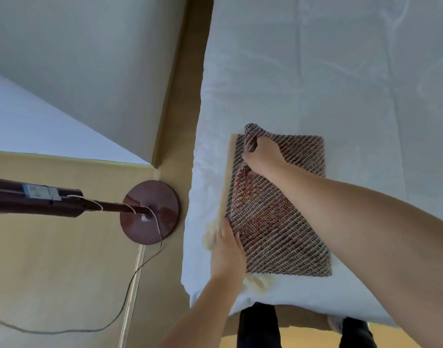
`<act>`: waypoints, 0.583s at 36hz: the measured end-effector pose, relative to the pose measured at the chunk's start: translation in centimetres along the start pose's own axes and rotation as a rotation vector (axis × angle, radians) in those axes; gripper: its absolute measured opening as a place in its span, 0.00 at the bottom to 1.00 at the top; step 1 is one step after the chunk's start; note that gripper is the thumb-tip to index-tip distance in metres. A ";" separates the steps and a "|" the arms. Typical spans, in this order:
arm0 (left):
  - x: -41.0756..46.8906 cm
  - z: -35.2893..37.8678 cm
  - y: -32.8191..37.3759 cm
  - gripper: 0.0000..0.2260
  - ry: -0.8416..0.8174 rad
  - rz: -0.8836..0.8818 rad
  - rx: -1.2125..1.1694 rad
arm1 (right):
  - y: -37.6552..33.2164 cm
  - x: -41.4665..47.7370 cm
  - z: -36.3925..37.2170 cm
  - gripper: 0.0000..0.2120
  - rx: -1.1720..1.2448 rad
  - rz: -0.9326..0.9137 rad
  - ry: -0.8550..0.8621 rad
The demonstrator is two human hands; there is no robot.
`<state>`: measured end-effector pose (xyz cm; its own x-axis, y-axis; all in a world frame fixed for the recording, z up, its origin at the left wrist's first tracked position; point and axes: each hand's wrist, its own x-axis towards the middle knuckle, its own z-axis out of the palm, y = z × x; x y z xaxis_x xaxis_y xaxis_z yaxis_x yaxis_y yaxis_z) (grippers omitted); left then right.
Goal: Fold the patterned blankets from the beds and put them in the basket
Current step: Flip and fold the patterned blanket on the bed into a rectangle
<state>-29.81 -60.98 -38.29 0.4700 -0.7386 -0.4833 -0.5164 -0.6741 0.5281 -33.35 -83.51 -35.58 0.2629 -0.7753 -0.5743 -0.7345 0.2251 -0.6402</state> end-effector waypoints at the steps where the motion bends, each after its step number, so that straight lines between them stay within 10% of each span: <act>1: 0.7 -0.2 -0.7 0.18 -0.002 0.008 0.010 | -0.3 0.3 0.5 0.07 -0.004 0.010 -0.010; 4: 2.1 -0.3 -2.7 0.16 -0.010 0.007 0.014 | -0.9 1.3 2.2 0.29 -0.023 0.031 -0.036; 10: 3.0 0.7 -5.1 0.23 -0.016 -0.013 0.116 | 0.0 2.5 5.0 0.09 -0.031 -0.017 -0.017; 16: 5.8 1.3 -3.8 0.33 0.069 0.306 0.366 | 1.5 4.3 6.2 0.18 -0.399 -0.432 0.277; 21: 10.3 2.2 -2.1 0.29 0.015 0.359 0.463 | 5.0 6.2 5.5 0.31 -0.844 -0.485 0.115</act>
<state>-25.45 -67.11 -45.90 0.2160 -0.9228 -0.3191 -0.9027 -0.3133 0.2949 -31.95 -83.97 -45.15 0.6244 -0.7355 -0.2630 -0.7810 -0.5941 -0.1926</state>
